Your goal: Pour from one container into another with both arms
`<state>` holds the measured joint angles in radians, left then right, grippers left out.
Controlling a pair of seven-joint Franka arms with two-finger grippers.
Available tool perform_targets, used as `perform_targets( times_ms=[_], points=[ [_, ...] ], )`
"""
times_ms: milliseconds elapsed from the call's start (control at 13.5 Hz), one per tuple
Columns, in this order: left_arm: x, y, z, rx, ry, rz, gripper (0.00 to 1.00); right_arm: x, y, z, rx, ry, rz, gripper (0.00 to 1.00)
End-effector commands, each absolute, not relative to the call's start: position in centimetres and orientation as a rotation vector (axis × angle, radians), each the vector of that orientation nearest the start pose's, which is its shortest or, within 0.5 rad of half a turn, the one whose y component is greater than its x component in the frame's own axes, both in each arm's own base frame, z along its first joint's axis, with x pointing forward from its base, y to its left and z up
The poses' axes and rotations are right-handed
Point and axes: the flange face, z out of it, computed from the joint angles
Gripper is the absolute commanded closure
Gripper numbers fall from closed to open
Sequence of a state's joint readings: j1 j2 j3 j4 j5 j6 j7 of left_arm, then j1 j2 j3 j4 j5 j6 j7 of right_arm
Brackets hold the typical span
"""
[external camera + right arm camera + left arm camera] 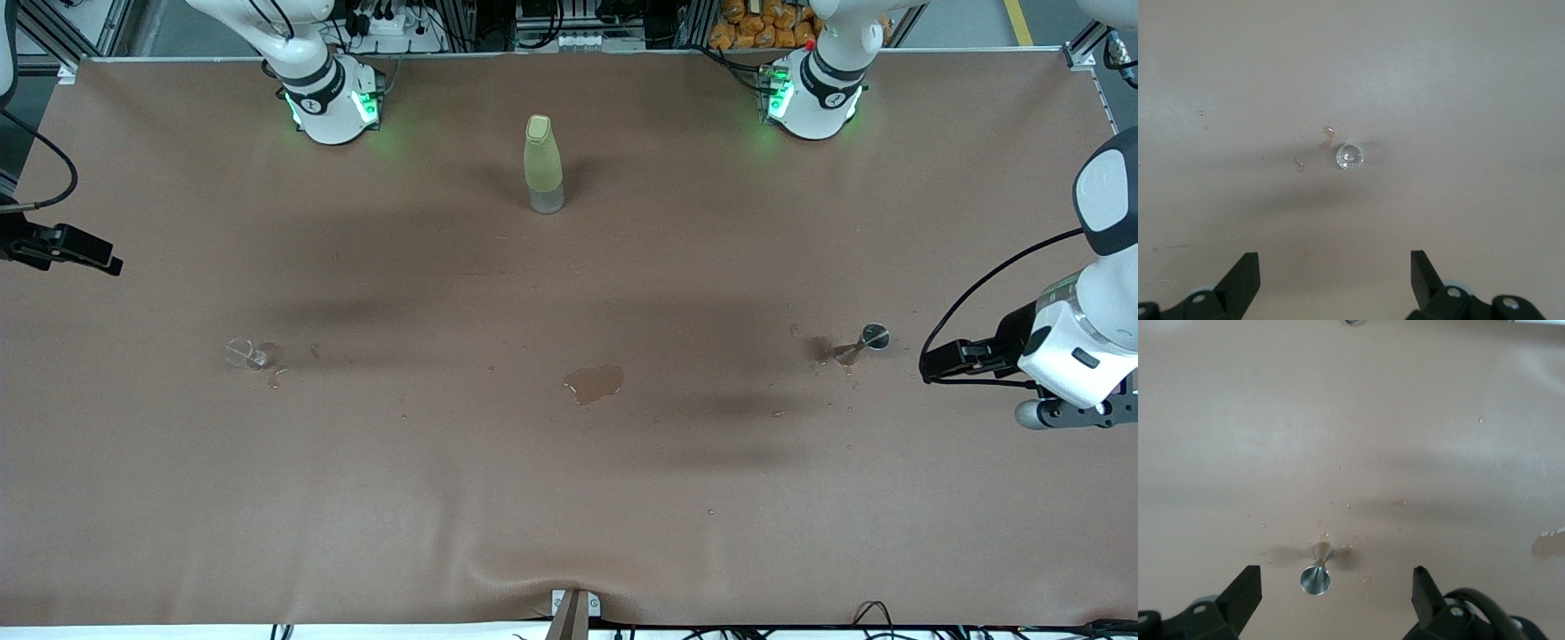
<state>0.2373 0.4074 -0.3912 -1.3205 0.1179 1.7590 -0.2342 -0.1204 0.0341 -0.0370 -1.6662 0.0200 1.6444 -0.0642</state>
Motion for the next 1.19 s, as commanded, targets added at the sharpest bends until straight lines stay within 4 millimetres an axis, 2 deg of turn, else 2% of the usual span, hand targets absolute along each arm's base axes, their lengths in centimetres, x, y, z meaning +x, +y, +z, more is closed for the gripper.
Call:
perform_targets(
  times_ms=[0,297,519,742,890,1113],
  points=[
    [66.6,-4.1,55.1,-3.181,-0.198,-0.155,0.00,55.7,-8.7,57.2,-3.048,0.181,0.053,0.00],
    [65.8,-2.6,57.6,-3.169,-0.235,-0.213,0.00,56.3,-8.7,57.9,-3.060,0.170,0.036,0.00],
    [65.4,-3.9,58.1,-3.180,-0.243,-0.212,0.00,56.2,-9.0,57.9,-3.059,0.179,0.043,0.00],
    [64.1,-3.7,59.7,-3.234,-0.215,-0.204,0.00,56.2,-8.7,57.9,-3.061,0.171,0.043,0.00],
    [63.0,-4.8,58.3,-3.221,-0.171,-0.133,0.00,56.2,-8.8,57.9,-3.059,0.172,0.043,0.00],
    [63.6,-6.6,56.5,-3.211,-0.128,-0.106,0.00,56.2,-8.7,57.8,-3.059,0.172,0.048,0.00]
  ],
)
